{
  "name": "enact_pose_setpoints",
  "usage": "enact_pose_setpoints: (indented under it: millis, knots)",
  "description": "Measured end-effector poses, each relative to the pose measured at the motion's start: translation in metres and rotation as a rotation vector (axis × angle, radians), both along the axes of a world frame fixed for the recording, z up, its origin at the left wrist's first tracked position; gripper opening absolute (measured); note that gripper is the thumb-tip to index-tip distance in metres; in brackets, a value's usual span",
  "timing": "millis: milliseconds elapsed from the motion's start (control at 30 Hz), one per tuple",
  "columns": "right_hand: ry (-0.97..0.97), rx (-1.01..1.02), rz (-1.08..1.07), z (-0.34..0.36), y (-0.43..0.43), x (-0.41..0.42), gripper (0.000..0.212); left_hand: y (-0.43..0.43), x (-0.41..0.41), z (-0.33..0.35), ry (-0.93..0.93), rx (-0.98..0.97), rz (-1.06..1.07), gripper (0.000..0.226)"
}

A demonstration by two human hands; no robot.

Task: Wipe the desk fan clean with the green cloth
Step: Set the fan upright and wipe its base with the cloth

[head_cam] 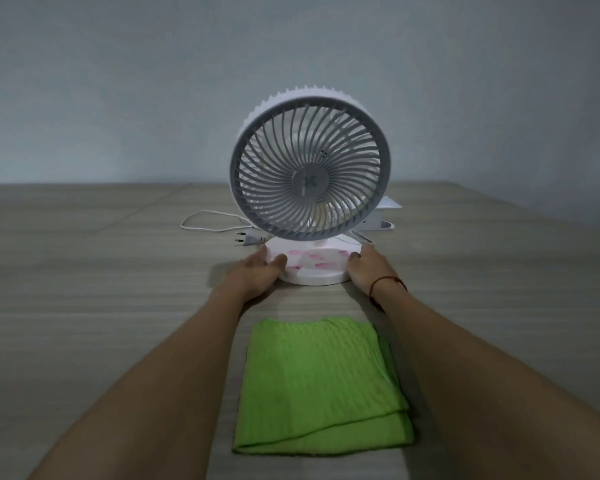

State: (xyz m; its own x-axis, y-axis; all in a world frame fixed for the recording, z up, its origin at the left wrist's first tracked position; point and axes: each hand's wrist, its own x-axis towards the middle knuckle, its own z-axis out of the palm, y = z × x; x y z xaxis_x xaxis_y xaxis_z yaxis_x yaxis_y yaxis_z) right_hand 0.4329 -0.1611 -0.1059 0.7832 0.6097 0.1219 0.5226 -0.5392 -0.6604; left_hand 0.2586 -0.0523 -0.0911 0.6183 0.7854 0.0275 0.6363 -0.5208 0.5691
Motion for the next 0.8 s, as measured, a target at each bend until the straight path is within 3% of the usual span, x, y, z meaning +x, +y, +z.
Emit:
enact_pose_setpoints:
  millis: [233,400,800]
  knots:
    - [-0.008,-0.01,0.015,0.001,-0.049,-0.039,0.048,-0.038,-0.034,-0.003,-0.027,-0.193,0.017,0.085]
    - [-0.024,-0.001,0.008,-0.001,-0.083,-0.065,0.047,-0.086,-0.057,0.001,0.07,-0.002,0.018,0.064]
    - [-0.026,-0.044,-0.011,-0.001,-0.139,-0.113,0.048,-0.148,-0.102,-0.008,0.13,0.103,0.036,0.07]
